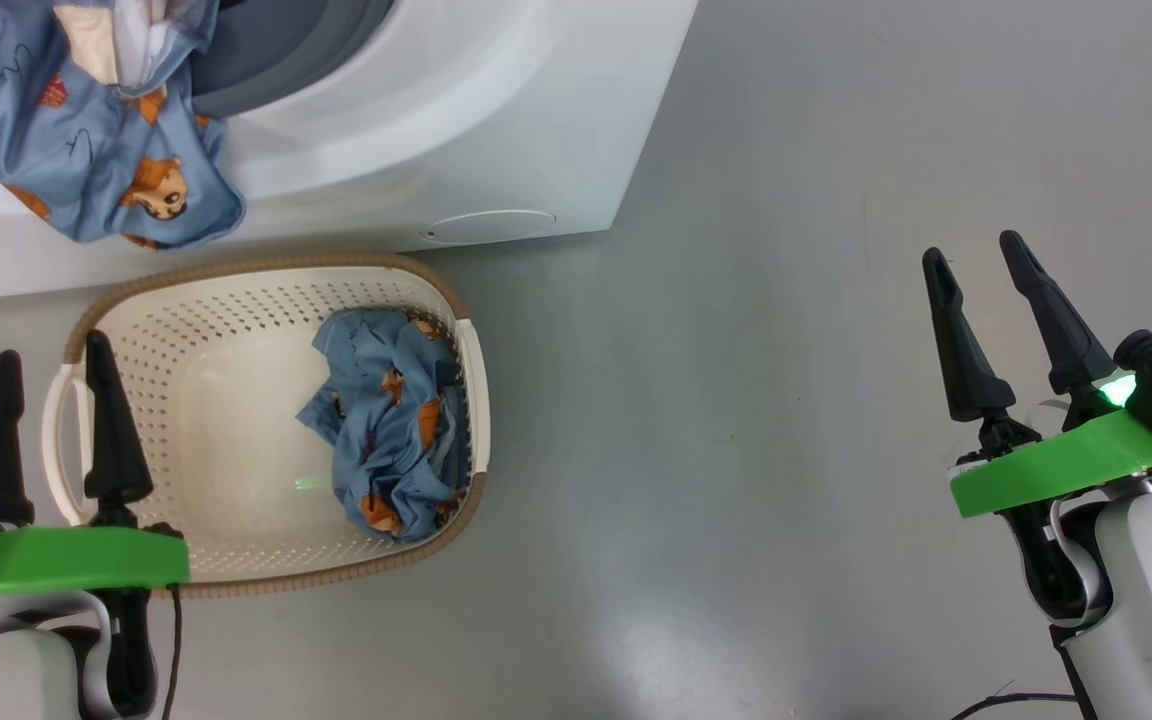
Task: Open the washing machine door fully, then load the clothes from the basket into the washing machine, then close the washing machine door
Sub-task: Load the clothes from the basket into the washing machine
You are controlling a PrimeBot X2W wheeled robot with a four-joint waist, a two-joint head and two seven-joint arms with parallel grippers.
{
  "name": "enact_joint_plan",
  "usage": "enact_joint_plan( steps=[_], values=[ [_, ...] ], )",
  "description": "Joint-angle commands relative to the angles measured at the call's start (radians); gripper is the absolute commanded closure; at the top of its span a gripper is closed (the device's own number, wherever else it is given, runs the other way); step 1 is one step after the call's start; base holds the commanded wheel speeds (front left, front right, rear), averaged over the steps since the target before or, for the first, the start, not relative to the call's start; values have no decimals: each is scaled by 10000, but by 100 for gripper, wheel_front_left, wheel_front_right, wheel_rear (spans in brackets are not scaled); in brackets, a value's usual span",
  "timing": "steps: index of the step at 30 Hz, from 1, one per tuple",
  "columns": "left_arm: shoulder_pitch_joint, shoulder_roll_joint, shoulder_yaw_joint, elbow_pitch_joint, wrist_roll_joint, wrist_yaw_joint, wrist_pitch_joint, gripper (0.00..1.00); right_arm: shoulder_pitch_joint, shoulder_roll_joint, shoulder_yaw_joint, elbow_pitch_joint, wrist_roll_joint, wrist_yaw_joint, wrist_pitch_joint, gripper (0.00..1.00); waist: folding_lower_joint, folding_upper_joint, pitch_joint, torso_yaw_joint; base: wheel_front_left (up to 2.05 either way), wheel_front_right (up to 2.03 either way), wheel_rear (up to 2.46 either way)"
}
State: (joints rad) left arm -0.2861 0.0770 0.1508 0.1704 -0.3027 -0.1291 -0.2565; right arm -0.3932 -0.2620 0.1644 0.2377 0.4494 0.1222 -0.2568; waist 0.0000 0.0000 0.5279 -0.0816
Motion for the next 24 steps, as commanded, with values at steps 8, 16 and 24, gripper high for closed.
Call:
enact_joint_plan(
  steps=[8,16,24],
  values=[
    [-140,194,297,19,-20,-15,-53,0,292,-100,127,-215,-10,85,-49,0,0,0,69,-31,0,0,0],
    [-1305,521,254,1196,-273,-15,-53,0,182,23,137,-220,-4,85,-49,0,0,0,275,-88,0,0,0],
    [-2719,999,129,2691,-508,-15,-53,0,59,109,165,-240,7,85,-49,0,0,0,522,-223,0,0,0]
  ],
)
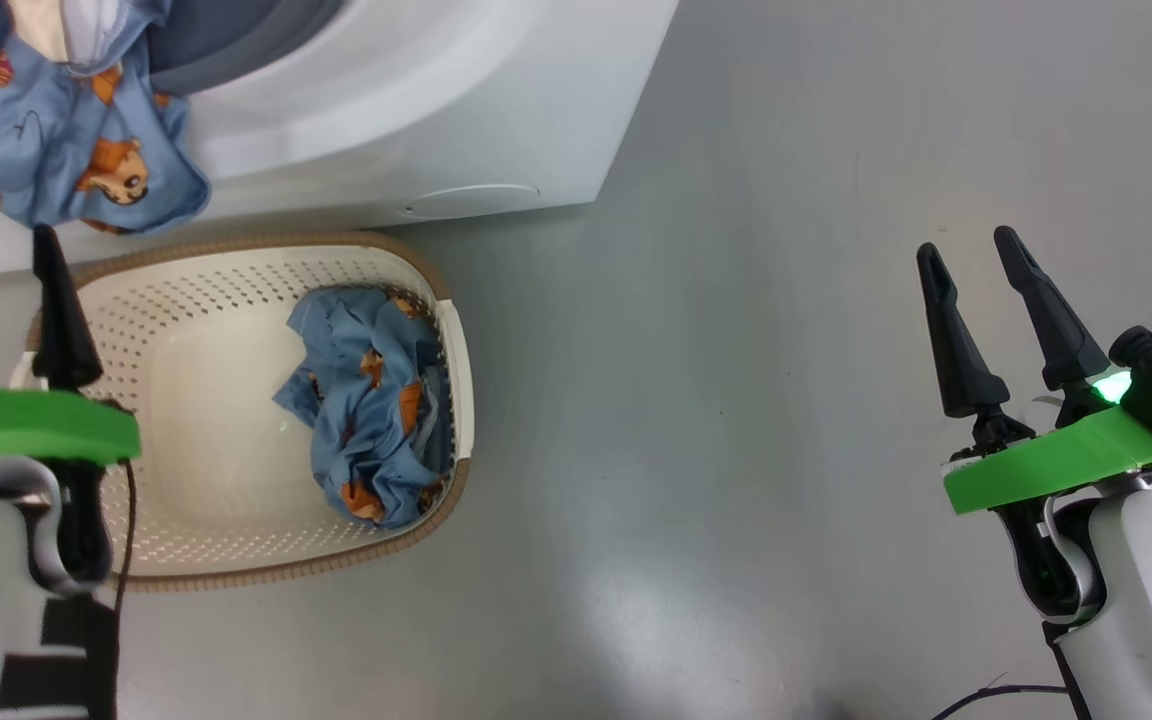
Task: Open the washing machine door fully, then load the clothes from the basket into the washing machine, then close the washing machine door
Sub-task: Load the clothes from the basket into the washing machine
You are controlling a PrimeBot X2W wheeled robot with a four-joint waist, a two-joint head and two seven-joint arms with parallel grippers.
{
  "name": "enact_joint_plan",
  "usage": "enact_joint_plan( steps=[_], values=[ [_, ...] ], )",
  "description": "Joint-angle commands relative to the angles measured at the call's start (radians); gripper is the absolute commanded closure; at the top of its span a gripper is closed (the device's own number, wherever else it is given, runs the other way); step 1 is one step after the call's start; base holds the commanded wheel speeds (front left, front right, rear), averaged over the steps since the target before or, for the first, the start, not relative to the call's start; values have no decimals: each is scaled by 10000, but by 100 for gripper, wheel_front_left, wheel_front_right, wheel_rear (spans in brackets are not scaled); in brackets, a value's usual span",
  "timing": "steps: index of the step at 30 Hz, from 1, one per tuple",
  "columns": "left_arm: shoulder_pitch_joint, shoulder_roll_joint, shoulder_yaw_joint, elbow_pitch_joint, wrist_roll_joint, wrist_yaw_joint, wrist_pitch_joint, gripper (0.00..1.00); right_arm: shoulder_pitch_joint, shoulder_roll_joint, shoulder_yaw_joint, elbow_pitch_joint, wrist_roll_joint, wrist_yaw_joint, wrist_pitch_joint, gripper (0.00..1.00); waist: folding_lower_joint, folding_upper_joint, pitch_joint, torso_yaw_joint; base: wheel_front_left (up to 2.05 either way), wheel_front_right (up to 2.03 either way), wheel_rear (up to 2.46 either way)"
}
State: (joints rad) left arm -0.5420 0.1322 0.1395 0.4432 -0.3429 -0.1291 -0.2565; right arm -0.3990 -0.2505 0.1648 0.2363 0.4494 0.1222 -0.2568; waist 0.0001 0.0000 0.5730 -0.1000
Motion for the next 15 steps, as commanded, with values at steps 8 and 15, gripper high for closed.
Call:
enact_joint_plan(
  steps=[8,15],
  values=[
    [-1624,923,-126,1661,-560,-15,-53,0,-102,51,174,-263,1,85,-49,0,-1,0,408,-160,0,0,0],
    [-2588,1278,-762,2666,-913,-15,-53,0,-246,116,201,-283,-12,85,-49,0,-1,0,606,-295,0,0,0]
  ],
)
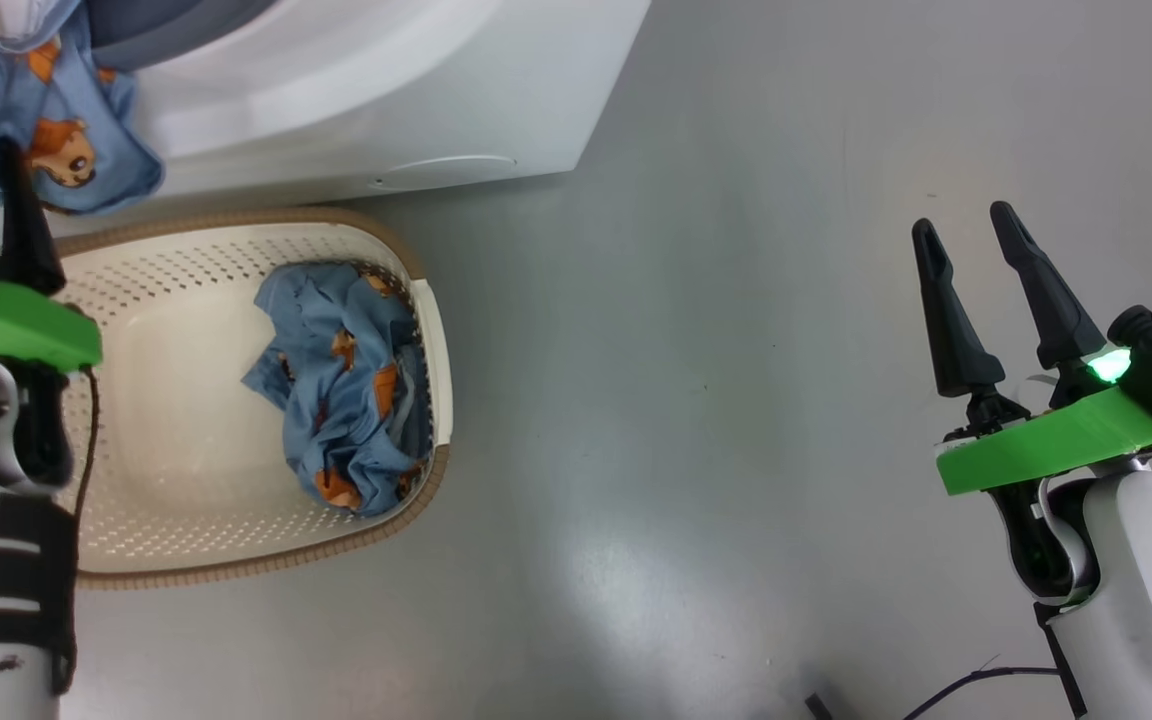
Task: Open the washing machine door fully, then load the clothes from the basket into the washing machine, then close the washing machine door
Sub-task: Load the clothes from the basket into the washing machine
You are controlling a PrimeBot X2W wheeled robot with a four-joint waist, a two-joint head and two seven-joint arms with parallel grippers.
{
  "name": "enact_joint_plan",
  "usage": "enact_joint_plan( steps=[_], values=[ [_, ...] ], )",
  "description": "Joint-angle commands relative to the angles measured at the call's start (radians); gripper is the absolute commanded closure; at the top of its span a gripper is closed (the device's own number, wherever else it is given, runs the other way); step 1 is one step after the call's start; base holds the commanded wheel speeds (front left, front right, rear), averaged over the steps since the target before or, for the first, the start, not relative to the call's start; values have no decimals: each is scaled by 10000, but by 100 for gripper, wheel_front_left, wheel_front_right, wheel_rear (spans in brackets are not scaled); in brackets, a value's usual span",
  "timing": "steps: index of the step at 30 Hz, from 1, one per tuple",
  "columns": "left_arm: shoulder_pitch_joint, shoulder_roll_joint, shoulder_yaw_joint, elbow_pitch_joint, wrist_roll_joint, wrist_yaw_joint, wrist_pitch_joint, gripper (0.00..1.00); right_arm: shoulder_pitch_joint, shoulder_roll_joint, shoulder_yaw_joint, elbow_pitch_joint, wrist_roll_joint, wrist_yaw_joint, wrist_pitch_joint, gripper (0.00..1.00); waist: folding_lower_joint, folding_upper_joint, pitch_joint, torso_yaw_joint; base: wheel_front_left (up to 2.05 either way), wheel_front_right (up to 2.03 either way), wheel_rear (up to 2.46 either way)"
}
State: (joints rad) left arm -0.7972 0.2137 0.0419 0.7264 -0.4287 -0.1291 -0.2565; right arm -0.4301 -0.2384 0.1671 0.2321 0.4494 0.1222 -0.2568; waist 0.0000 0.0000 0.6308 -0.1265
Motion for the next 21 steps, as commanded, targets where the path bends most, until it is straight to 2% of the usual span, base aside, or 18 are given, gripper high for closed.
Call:
enact_joint_plan(
  steps=[1,6,7,8,9,10,15,21],
  values=[
    [-143,510,112,-82,-122,-15,-53,0,47,3,189,-242,-11,85,-49,0,0,0,47,-53,0,0,0],
    [-532,655,-649,22,-573,-15,-53,0,1,39,192,-263,-20,85,-49,0,0,0,106,-145,0,0,0],
    [-573,680,-804,1,-653,-15,-53,8,0,47,186,-263,-25,85,-49,0,0,0,110,-155,0,0,0],
    [-605,703,-928,-29,-727,-15,-53,41,0,57,177,-264,-29,85,-49,0,0,0,114,-163,0,0,0],
    [-626,716,-1041,-63,-804,-15,-53,65,1,67,169,-265,-32,85,-49,0,0,0,116,-168,0,0,0],
    [-639,731,-1143,-111,-860,-15,-53,100,4,77,160,-268,-34,85,-49,0,0,0,118,-170,0,0,0],
    [-597,781,-1370,-759,-1015,-15,-53,100,41,133,111,-285,-35,85,-49,0,0,0,119,-157,0,0,0],
    [-292,698,-1029,-2031,-682,-15,-53,100,95,234,80,-280,-33,85,-49,0,0,0,76,-120,0,0,0]
  ],
)
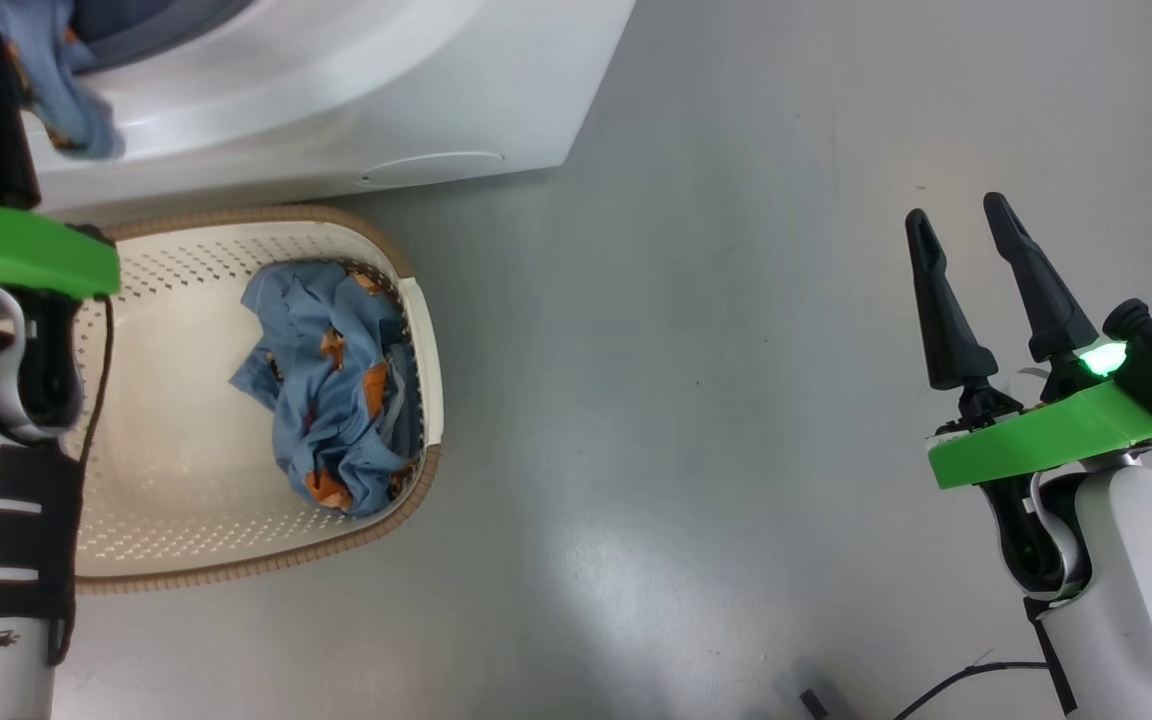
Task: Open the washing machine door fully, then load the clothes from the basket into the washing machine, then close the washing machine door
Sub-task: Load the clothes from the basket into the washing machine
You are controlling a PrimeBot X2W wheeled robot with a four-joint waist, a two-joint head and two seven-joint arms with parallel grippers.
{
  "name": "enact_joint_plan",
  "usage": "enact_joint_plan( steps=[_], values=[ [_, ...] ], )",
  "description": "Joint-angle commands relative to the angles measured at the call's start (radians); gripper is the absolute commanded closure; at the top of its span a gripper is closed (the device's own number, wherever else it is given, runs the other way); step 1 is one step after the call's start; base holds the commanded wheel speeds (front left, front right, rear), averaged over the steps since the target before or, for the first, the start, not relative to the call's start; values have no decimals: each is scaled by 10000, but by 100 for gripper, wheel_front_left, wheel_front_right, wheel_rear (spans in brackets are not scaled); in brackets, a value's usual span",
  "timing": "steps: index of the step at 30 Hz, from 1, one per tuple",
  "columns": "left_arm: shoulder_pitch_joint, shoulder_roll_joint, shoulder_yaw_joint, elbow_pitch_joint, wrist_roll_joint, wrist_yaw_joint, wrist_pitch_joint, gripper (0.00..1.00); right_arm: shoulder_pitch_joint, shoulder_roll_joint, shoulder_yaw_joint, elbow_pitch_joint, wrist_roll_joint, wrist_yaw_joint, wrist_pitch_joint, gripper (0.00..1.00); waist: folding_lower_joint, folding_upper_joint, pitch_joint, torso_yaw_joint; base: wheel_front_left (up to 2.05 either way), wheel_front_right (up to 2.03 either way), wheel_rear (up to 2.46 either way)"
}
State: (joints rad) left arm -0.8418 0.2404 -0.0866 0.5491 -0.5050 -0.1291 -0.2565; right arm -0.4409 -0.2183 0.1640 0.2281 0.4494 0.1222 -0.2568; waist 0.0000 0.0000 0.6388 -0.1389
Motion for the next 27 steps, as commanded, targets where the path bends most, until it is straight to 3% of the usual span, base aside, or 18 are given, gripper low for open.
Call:
enact_joint_plan(
  steps=[1,8,18,27],
  values=[
    [164,423,283,-422,162,-15,-53,100,207,53,119,-233,-32,85,-49,0,0,0,-11,7,0,0,0],
    [-751,671,103,-196,661,-15,-53,100,145,124,267,-198,1,85,-49,0,0,0,-4,-78,0,0,0],
    [-3612,1064,-865,3116,852,-15,-53,100,96,286,485,-171,53,85,-49,0,0,0,69,-457,0,0,0],
    [-4860,1317,-598,3356,1624,134,-53,100,-89,402,618,-167,92,85,-49,0,0,0,271,-817,0,0,0]
  ],
)
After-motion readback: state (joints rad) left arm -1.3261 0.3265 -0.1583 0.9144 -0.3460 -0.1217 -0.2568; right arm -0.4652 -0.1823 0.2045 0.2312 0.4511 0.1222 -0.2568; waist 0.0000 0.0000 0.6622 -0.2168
